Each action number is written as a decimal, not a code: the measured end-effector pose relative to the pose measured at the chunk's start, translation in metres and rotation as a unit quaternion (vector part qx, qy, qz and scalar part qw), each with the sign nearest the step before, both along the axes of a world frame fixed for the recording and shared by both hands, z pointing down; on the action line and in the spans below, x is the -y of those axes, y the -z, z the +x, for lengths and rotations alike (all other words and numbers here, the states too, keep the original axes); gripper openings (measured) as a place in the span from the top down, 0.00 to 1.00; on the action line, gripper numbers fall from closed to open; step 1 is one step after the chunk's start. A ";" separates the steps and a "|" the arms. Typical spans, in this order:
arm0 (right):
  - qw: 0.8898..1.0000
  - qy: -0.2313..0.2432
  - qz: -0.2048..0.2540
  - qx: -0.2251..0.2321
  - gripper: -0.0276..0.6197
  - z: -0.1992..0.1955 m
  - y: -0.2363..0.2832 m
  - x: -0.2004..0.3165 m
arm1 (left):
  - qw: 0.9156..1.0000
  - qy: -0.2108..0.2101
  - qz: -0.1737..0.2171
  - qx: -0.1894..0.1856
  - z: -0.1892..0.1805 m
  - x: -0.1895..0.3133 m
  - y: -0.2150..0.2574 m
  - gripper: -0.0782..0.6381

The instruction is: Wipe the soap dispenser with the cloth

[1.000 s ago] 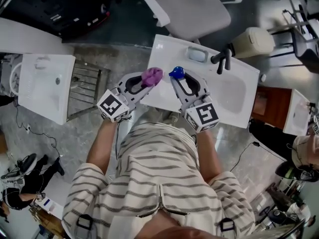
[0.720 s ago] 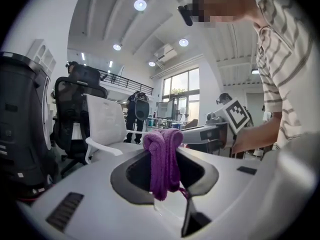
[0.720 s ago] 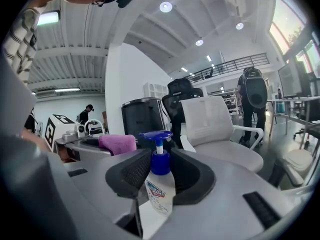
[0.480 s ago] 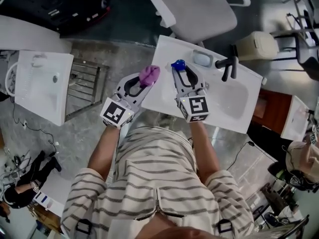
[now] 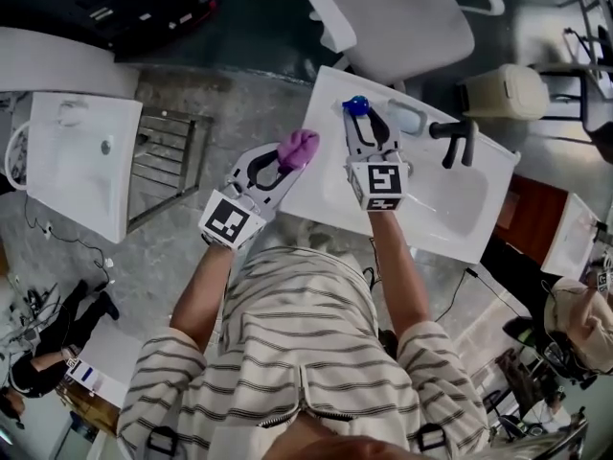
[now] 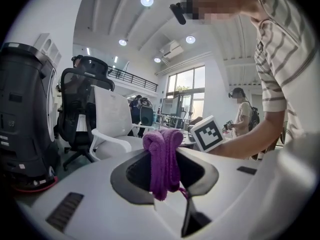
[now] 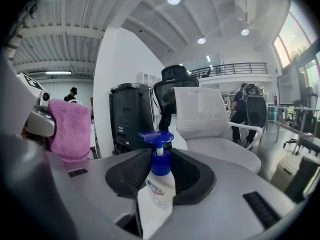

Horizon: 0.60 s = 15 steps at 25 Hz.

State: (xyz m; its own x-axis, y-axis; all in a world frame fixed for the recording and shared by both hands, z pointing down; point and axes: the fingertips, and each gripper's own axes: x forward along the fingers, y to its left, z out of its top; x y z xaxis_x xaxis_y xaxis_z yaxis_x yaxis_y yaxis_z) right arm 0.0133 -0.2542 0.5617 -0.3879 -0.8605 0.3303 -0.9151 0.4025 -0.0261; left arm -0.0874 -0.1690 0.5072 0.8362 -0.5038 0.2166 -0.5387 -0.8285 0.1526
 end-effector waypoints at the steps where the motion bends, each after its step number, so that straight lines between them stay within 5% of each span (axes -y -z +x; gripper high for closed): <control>1: 1.000 -0.002 0.005 -0.002 0.76 -0.001 -0.003 0.005 | 1.000 0.000 -0.003 -0.001 -0.001 0.001 -0.002 0.73; 15: 0.999 -0.024 -0.031 -0.006 0.75 0.003 -0.044 0.031 | 1.000 -0.009 -0.027 -0.013 -0.001 0.008 -0.017 0.73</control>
State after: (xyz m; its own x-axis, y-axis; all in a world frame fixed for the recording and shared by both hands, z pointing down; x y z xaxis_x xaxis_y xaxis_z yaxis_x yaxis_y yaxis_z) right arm 0.0161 -0.2847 0.6061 -0.3430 -0.8555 0.3880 -0.9333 0.3570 -0.0381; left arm -0.0882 -0.1771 0.5242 0.8508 -0.4767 0.2213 -0.5189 -0.8287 0.2099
